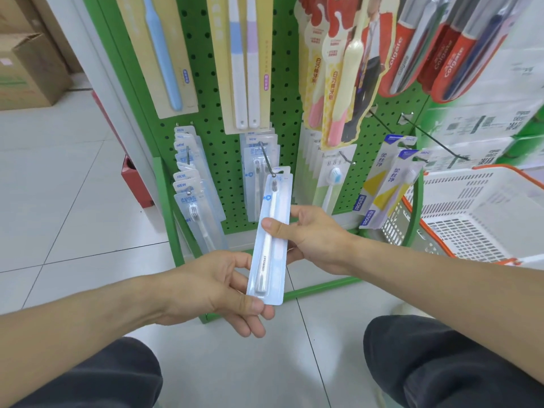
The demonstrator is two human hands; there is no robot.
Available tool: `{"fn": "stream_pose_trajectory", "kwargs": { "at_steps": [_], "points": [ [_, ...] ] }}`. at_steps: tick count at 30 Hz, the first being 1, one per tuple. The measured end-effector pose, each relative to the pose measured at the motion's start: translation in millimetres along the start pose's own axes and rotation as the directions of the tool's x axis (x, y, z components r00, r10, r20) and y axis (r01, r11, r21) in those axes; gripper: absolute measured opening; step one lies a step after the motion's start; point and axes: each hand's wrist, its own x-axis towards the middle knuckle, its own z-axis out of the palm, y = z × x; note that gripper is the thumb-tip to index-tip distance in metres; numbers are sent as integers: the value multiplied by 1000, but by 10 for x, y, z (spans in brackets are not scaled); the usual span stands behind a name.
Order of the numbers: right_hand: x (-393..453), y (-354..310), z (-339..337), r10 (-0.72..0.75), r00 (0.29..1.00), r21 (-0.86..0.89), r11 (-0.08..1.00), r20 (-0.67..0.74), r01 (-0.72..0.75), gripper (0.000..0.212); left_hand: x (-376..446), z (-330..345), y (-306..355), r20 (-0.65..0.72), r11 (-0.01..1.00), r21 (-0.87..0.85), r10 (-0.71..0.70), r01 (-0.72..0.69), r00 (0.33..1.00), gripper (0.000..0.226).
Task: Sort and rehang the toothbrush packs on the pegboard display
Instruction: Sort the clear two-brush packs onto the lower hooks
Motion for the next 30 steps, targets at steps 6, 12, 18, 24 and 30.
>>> {"fn": "stream_pose_trajectory", "kwargs": {
  "at_steps": [6, 12, 18, 24, 30],
  "points": [
    [-48, -41, -50, 39, 990, -58, 998, 139, -31, 43, 22, -21, -3, -120, 998, 36, -55, 59, 991, 41],
    [-110, 62, 49, 141, 986, -70, 988, 87, -135, 42, 45, 29, -8, -266, 997, 51, -47, 62, 963, 66],
    [-132, 143, 213, 190, 970, -142, 975, 154, -169, 16, 104, 77, -116, -206, 827, 562, 121, 16, 971, 70],
    [-102, 135, 113, 246, 952, -215, 955, 185, -205, 17, 71, -64, -139, -166, 844, 530, 13, 78, 986, 28],
    [53, 123, -57, -32, 987, -114, 993, -157, 14, 37, 51, -27, -163, -212, 919, 385, 4, 80, 977, 34]
  ]
}}
